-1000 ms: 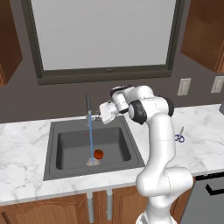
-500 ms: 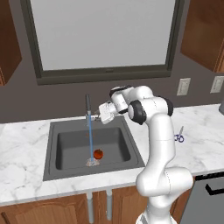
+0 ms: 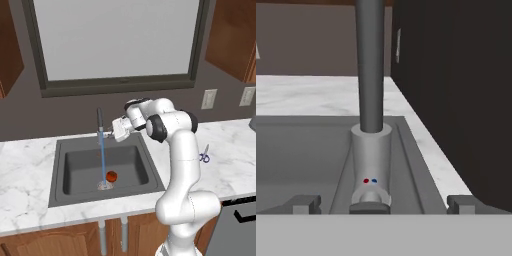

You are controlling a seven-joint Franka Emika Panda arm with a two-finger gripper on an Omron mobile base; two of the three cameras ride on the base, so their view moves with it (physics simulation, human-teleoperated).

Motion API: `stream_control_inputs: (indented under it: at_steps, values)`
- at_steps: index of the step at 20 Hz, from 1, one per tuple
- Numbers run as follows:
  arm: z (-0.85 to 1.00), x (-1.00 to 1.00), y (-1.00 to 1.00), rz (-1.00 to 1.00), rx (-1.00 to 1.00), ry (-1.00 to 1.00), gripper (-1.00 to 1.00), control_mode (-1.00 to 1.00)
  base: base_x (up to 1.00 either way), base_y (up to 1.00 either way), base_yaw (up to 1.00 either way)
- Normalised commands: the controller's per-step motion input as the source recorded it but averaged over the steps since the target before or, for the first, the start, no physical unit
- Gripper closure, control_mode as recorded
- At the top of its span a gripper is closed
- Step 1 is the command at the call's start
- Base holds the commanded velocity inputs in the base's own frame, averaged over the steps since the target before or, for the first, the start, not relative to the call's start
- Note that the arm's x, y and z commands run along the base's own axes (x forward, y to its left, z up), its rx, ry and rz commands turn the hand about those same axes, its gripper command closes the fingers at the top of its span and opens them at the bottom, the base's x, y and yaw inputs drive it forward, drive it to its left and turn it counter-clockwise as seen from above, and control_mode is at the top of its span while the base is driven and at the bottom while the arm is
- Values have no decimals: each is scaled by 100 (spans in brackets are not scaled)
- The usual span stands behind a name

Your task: Turn on the sink faucet. Then move the tomato from the counter to the sink. Turn off the sink. Move the vegetable from the sink to the pot next to the stove. Finally move the pot to the rear right burner.

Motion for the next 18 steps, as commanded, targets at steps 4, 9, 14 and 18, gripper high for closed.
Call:
stream_control_inputs:
  at_steps: [4,9,14,18]
  values:
    - [9,0,48,0,0,0,-100,-100,0,0,0]
    - [17,0,52,0,0,0,-100,-100,0,0,0]
    - [25,0,54,0,0,0,-100,-100,0,0,0]
    - [23,0,57,0,0,0,-100,-100,0,0,0]
